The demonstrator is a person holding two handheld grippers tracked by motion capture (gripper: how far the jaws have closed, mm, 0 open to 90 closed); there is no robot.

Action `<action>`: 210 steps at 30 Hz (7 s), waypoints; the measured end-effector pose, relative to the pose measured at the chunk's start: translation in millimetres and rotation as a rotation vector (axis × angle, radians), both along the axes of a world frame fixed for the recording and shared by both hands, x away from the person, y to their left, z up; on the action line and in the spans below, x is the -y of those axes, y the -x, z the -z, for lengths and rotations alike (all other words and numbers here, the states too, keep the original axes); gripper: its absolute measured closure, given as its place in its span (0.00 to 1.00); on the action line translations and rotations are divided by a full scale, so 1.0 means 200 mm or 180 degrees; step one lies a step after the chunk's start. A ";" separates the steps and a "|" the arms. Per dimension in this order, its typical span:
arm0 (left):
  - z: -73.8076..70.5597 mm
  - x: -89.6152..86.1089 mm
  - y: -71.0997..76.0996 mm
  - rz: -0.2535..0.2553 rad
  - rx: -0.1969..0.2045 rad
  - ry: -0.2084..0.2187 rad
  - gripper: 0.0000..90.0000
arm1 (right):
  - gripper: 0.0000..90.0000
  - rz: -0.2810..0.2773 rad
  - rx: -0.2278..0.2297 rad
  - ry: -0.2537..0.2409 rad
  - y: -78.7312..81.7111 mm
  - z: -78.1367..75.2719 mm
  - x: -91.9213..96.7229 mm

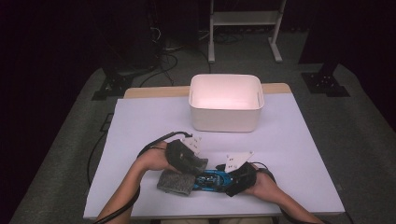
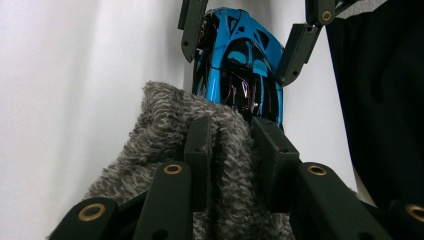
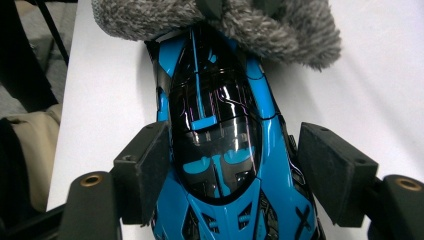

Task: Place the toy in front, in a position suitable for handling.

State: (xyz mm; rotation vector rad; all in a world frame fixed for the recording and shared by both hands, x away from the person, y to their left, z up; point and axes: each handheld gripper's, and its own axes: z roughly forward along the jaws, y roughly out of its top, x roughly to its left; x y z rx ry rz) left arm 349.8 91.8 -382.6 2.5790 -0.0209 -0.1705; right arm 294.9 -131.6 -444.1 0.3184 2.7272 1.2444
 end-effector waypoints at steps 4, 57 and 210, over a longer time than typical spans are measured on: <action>0.00 0.00 0.01 0.0022 -0.0087 -0.0010 0.77 | 0.32 0.0005 0.0071 0.0017 0.02 0.00 0.00; -0.04 -0.06 0.15 0.0081 -0.0196 0.0237 0.75 | 0.36 -0.0247 -0.0205 -0.0056 0.06 -0.03 -0.02; -0.10 -0.11 0.09 -0.0233 0.0331 -0.0056 0.86 | 0.74 -0.0151 -0.0183 -0.0225 -0.07 0.00 0.12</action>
